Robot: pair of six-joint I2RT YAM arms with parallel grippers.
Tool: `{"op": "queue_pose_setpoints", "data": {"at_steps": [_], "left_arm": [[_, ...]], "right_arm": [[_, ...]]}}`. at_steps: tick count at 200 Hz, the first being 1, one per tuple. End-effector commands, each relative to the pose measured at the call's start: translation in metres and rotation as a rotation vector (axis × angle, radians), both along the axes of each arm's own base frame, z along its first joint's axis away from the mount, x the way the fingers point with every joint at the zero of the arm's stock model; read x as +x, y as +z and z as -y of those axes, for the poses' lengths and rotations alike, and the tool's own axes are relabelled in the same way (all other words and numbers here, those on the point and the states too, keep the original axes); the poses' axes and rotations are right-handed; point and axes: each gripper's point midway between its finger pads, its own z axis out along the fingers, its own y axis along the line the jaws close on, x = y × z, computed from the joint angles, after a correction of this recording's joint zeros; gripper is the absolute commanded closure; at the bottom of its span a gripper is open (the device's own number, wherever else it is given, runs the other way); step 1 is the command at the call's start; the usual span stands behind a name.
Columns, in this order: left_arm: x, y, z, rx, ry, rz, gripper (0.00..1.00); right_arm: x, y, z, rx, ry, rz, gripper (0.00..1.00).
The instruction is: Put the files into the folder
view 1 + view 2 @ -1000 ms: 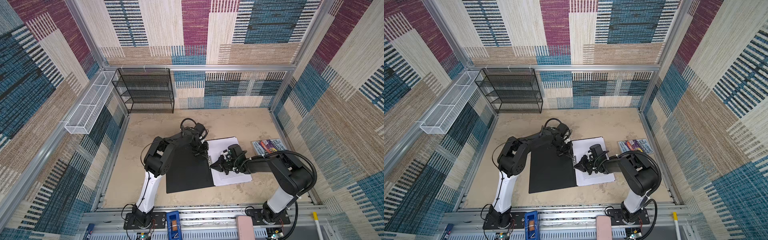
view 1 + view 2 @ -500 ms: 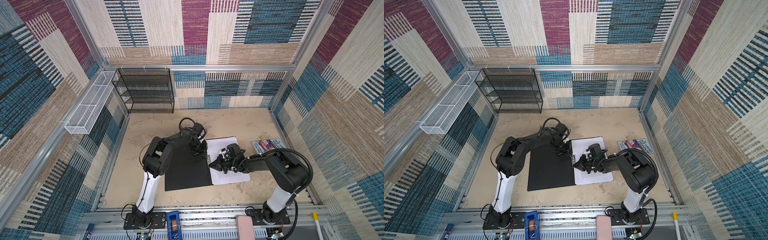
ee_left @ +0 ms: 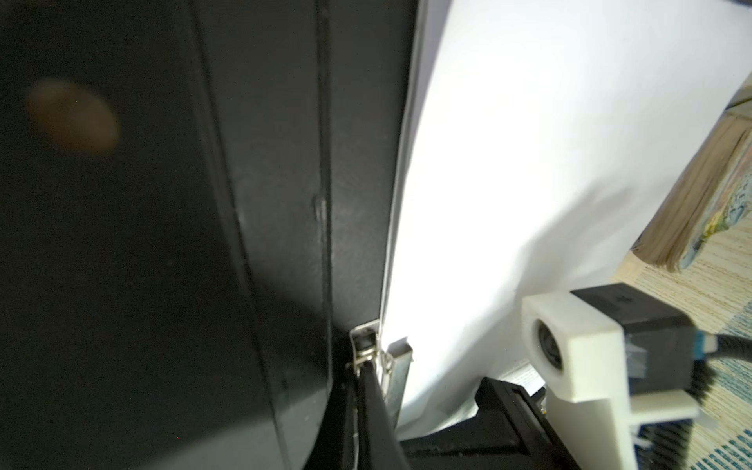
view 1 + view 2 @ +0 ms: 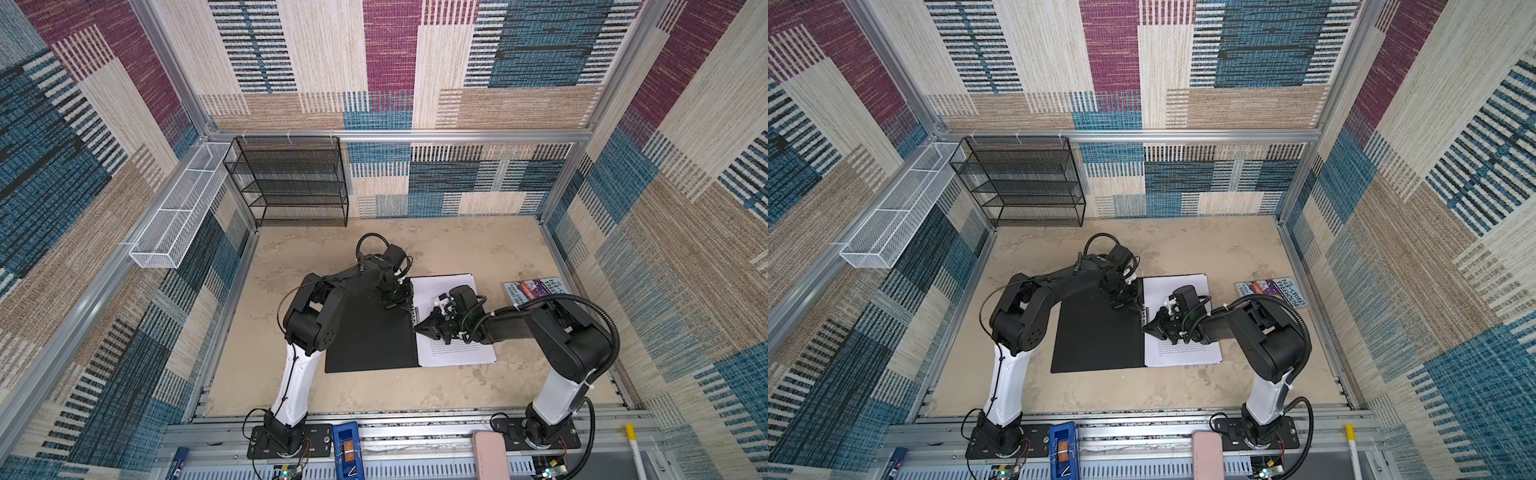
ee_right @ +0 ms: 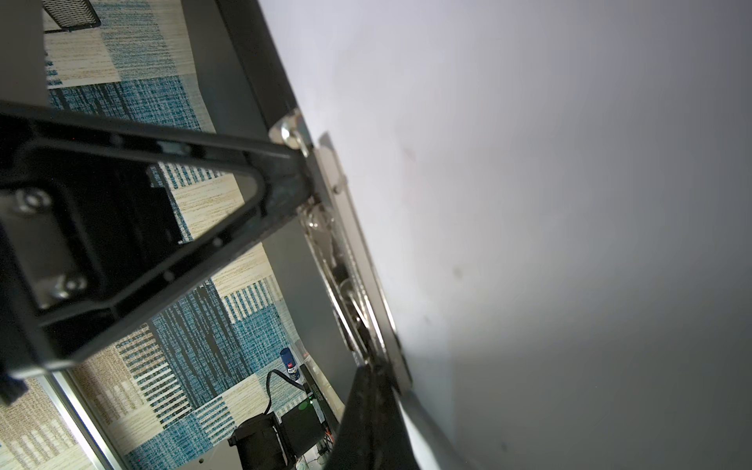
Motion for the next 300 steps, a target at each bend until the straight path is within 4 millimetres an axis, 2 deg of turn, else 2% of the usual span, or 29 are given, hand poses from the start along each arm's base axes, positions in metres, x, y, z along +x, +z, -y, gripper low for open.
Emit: {"op": "queue_pose_setpoints", "data": {"at_steps": [1, 23, 56, 101, 120, 166, 224, 300], "left_arm": [[-0.021, -0.036, -0.041, 0.227, 0.022, -0.07, 1.0], [-0.022, -0.037, -0.044, 0.225, 0.04, -0.073, 1.0], [-0.023, -0.037, -0.049, 0.228, 0.072, -0.073, 1.0], [-0.027, -0.041, -0.053, 0.233, 0.09, -0.083, 1.0], [-0.028, -0.041, -0.053, 0.237, 0.092, -0.083, 1.0], [-0.029, -0.042, -0.054, 0.239, 0.097, -0.083, 1.0], [-0.029, -0.044, -0.053, 0.231, 0.098, -0.09, 1.0], [-0.032, -0.048, -0.054, 0.234, 0.107, -0.102, 1.0]], "right_arm": [[-0.045, -0.092, 0.101, -0.576, -0.189, -0.215, 1.0], [-0.046, -0.092, 0.104, -0.589, -0.194, -0.211, 1.0], [-0.039, -0.088, 0.097, -0.575, -0.178, -0.188, 1.0], [-0.006, -0.036, 0.06, -0.477, -0.108, 0.018, 1.0], [0.001, -0.022, 0.051, -0.436, -0.09, 0.066, 1.0], [0.003, -0.014, 0.032, -0.339, -0.036, 0.097, 1.0], [0.006, 0.0, 0.012, -0.234, 0.022, 0.148, 0.92], [0.008, 0.017, -0.001, -0.153, 0.075, 0.219, 0.9]]}}
